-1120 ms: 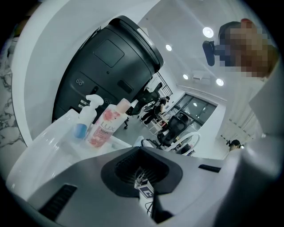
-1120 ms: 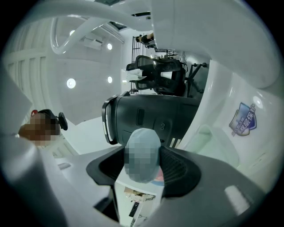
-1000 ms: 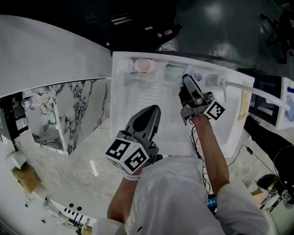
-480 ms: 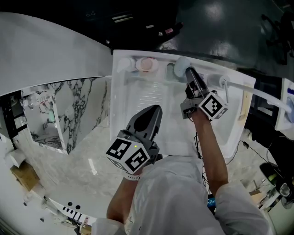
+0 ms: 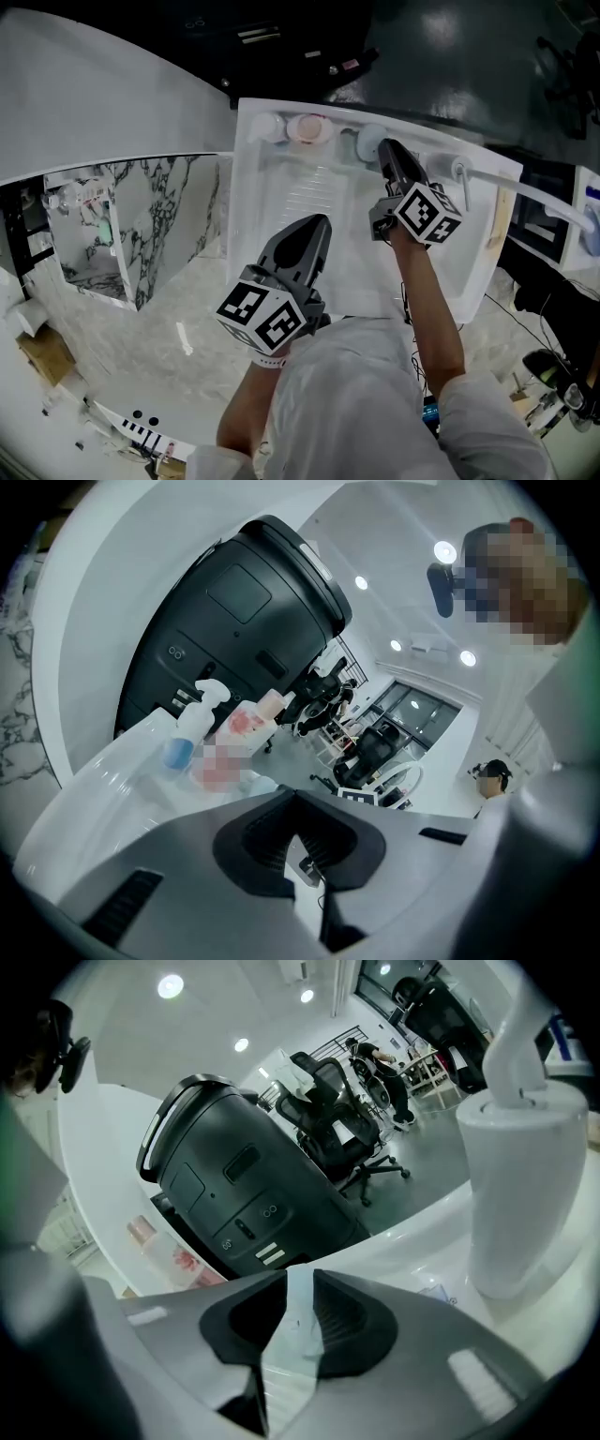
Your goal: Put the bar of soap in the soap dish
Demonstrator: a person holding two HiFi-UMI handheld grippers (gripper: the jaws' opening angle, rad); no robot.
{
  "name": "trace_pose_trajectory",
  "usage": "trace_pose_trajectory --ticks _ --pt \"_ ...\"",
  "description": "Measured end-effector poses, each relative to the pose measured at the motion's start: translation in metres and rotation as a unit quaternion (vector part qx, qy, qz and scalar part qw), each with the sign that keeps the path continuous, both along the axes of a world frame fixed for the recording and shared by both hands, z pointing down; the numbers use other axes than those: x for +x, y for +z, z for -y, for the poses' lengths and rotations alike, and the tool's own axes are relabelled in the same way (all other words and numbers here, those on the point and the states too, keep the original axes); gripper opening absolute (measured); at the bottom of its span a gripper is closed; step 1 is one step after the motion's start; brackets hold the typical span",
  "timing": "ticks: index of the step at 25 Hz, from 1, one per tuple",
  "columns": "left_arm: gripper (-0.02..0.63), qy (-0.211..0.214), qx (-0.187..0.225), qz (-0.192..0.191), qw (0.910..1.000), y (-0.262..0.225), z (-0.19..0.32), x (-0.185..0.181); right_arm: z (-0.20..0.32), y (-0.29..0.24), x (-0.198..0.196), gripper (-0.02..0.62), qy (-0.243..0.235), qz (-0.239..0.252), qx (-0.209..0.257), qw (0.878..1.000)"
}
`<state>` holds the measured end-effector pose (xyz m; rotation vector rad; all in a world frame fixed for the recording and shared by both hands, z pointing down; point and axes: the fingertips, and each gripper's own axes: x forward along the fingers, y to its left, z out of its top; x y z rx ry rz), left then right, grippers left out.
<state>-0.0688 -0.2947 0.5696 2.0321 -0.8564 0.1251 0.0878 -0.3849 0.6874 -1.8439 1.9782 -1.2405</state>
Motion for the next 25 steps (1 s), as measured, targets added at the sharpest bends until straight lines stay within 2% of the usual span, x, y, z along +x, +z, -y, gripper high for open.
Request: trace_pose_trajectory --ticks 8,25 --pt "0.005 -0.005 0.015 -0.001 0.9999 -0.011 -0.003 -0.004 -0.008 -0.014 0.001 0.098 0.000 -0.006 0.006 1.000" --pt "0.005 -0.016 0.033 -0.003 0.9993 -0.037 -0.033 -0.019 -0.035 -0.049 -0.013 0.098 -0.040 -0.037 0.000 0.999"
